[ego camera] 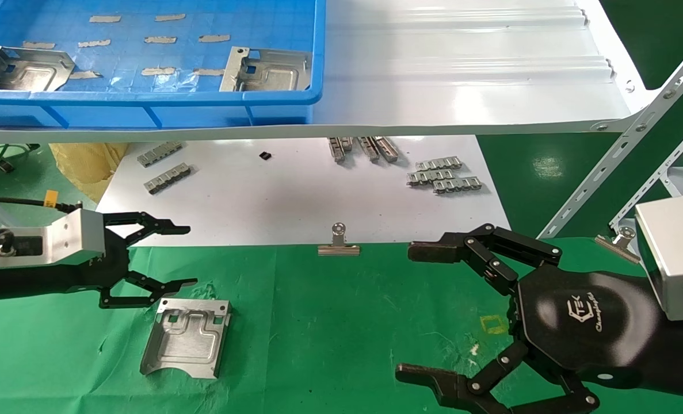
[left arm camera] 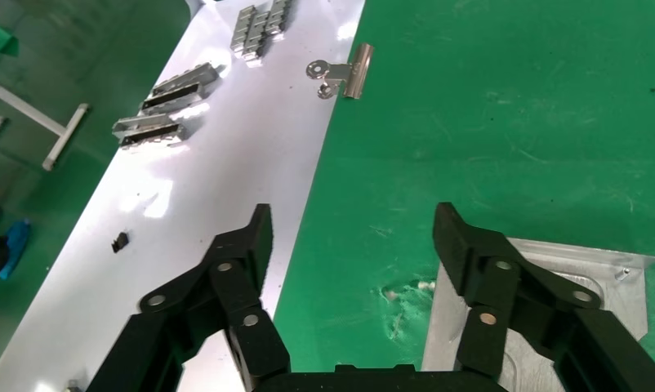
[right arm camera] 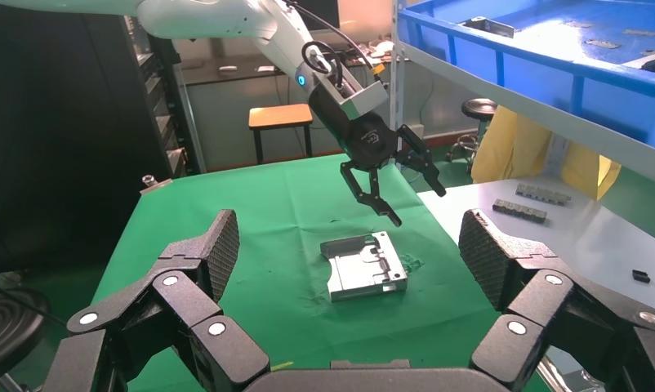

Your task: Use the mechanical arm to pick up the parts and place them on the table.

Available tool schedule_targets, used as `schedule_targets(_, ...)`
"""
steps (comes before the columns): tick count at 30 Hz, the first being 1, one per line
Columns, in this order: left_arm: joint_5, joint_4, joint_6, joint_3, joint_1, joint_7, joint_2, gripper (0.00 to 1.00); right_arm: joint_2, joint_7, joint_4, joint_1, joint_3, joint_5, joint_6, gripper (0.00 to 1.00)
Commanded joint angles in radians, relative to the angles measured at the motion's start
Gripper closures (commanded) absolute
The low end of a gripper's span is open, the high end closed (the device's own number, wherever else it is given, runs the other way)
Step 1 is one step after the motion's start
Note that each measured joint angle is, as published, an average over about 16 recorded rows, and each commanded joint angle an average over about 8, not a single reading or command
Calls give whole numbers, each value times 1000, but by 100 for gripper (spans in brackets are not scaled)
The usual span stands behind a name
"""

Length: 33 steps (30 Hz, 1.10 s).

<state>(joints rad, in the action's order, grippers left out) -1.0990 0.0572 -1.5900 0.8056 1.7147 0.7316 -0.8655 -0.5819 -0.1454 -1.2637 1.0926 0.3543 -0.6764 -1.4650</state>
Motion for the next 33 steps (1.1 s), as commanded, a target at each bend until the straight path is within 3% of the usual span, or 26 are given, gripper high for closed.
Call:
schedule_targets(1, -6, 0, 0, 4, 2, 7, -1, 0, 0, 0, 0, 0, 0, 0, 0, 0)
schedule_targets(33, 185, 625, 48, -266, -325, -465, 129, 0, 0, 0, 0, 0, 0, 0, 0, 0)
